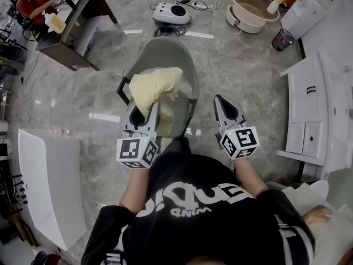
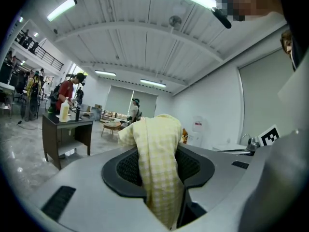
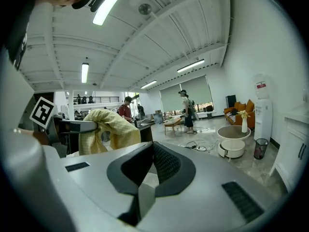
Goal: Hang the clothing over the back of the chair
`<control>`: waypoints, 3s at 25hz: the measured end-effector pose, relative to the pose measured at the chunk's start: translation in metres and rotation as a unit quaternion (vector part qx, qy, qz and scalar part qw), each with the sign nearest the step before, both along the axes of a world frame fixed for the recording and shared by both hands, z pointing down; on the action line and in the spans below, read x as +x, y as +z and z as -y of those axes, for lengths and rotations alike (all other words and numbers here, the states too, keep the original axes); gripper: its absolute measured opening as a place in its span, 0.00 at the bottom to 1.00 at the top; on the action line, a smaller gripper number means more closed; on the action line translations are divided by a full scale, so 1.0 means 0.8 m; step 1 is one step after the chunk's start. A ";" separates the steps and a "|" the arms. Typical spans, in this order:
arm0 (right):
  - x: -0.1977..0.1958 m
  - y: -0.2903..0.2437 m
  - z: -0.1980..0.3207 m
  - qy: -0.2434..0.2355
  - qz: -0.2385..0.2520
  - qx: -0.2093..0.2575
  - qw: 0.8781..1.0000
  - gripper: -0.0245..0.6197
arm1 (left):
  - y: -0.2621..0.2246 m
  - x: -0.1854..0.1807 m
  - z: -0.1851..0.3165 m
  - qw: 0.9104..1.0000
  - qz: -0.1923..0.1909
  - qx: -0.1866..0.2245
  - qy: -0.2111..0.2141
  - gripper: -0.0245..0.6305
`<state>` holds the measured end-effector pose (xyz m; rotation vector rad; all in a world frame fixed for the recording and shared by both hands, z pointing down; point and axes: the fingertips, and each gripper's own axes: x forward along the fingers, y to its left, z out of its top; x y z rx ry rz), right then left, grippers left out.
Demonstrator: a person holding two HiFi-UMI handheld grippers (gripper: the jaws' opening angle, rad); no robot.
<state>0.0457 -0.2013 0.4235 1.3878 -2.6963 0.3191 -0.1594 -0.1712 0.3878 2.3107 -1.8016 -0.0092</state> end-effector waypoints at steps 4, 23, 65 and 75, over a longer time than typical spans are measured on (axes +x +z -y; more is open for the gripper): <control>-0.010 -0.002 0.036 0.023 0.003 -0.002 1.000 0.06 | -0.005 -0.012 0.042 1.000 0.004 0.000 0.022 0.31; -0.032 -0.013 0.173 0.012 0.004 0.000 1.000 0.06 | -0.029 -0.018 0.212 0.999 0.005 0.017 0.038 0.31; -0.010 0.026 0.278 0.025 -0.016 -0.048 0.998 0.06 | 0.187 -0.015 0.474 0.993 0.041 -0.098 0.057 0.31; 0.004 0.037 0.281 0.037 -0.030 -0.062 0.997 0.06 | 0.271 -0.014 0.480 0.983 0.050 -0.169 0.052 0.32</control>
